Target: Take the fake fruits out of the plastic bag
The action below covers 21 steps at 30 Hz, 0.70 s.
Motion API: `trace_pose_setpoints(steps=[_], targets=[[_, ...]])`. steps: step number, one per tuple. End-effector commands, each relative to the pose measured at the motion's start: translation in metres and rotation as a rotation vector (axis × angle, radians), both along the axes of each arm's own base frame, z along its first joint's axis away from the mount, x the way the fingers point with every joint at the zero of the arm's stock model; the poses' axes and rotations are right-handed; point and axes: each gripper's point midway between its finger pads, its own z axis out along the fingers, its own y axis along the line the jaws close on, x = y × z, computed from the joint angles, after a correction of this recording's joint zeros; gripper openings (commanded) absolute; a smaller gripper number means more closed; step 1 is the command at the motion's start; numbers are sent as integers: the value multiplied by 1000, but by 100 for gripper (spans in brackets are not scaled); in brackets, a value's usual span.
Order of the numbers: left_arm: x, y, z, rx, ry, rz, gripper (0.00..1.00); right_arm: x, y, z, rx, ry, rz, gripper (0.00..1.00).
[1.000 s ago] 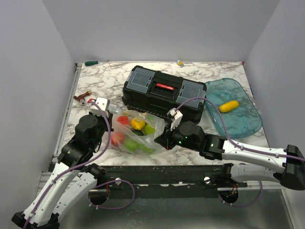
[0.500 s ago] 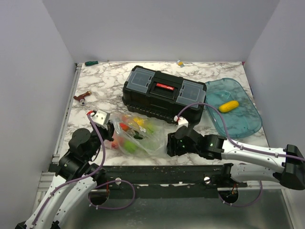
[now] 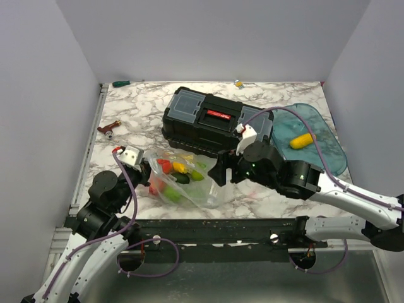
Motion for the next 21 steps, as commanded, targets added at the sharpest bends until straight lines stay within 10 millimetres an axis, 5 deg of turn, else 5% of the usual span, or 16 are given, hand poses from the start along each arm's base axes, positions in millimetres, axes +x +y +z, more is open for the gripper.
trace_pose_setpoints(steps=[1, 5, 10, 16, 21], targets=[[-3, 4, 22, -44, -59, 14, 0, 7, 33, 31, 40, -84, 99, 80], [-2, 7, 21, -45, -59, 30, 0, -7, 88, 42, 154, -70, 246, 65], [-4, 2, 22, -52, -58, 2, 0, -20, 130, 21, 195, -44, 317, 40], [-6, -3, 22, -56, -48, -27, 0, 13, 124, -31, 43, -99, 171, 11], [-6, -1, 22, -59, -55, -17, 0, 39, 117, -59, -101, -189, 92, 6]])
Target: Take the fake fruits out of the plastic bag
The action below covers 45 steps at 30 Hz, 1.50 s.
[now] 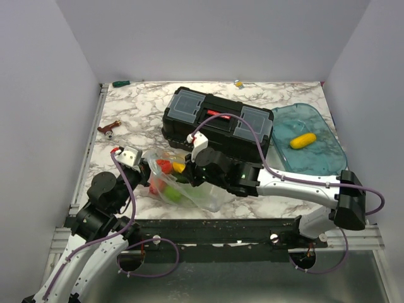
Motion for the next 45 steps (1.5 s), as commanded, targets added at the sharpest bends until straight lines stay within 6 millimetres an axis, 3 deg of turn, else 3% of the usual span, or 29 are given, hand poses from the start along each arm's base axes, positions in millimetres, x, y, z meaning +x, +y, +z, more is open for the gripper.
trace_pose_setpoints(steps=[1, 10, 20, 25, 31, 35, 37, 40, 45], targets=[[-3, 0, 18, -36, -46, -11, 0, 30, -2, -18, -94, -132, -82, 6], [-3, -2, 17, -35, -42, -18, 0, 44, 19, -57, -152, -178, -79, 9], [-3, -4, 15, -31, -29, -24, 0, 16, 48, -109, -167, -76, 49, 18], [-3, -1, 16, -32, -39, -15, 0, -17, 66, -114, -97, 28, 206, 22], [-1, -5, 15, -27, -32, -27, 0, -62, 75, -107, 26, 148, 382, 25], [0, -6, 14, -24, -25, -29, 0, -75, 76, -114, 27, 200, 441, 27], [0, -6, 15, -24, -25, -28, 0, -65, 73, -120, 10, 177, 386, 27], [0, -4, 14, -25, -27, -23, 0, -39, 62, -121, -43, 110, 246, 35], [-1, -6, 15, -29, -30, -31, 0, -8, 50, -111, -107, 8, 108, 41]])
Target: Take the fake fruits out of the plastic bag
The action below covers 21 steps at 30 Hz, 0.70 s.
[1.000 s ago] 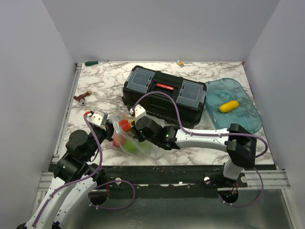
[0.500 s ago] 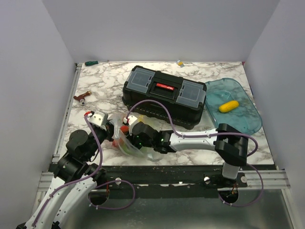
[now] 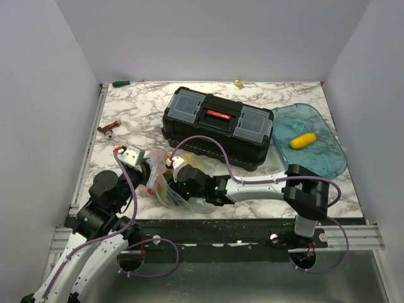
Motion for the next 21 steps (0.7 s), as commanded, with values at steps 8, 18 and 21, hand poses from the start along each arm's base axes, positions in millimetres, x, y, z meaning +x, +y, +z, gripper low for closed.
trace_pose_setpoints(steps=[8, 18, 21], targets=[[-3, -2, 20, -39, -46, -19, 0, 52, -20, 18, -106, -197, -246, 55], [-4, -2, 20, -43, -50, -19, 0, 51, 0, -2, -143, -200, -166, 58], [-4, -2, 19, -43, -50, -19, 0, 42, 4, -11, -175, -181, -100, 60]])
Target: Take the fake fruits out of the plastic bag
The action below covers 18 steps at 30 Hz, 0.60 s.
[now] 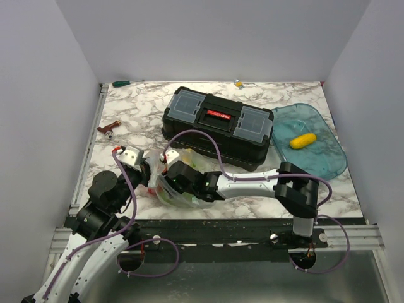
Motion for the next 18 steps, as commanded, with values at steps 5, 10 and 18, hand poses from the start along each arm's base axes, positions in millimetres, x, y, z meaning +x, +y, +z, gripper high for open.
trace_pose_setpoints(steps=[5, 10, 18], targets=[[-2, -2, 18, -35, -39, -16, 0, -24, 2, -27, -85, 58, 138, 70], [-2, -2, 17, -33, -40, -16, 0, -31, -8, -46, -120, 91, 144, 83], [1, -4, 16, -29, -29, -16, 0, -29, -19, -62, -160, 88, 106, 94]])
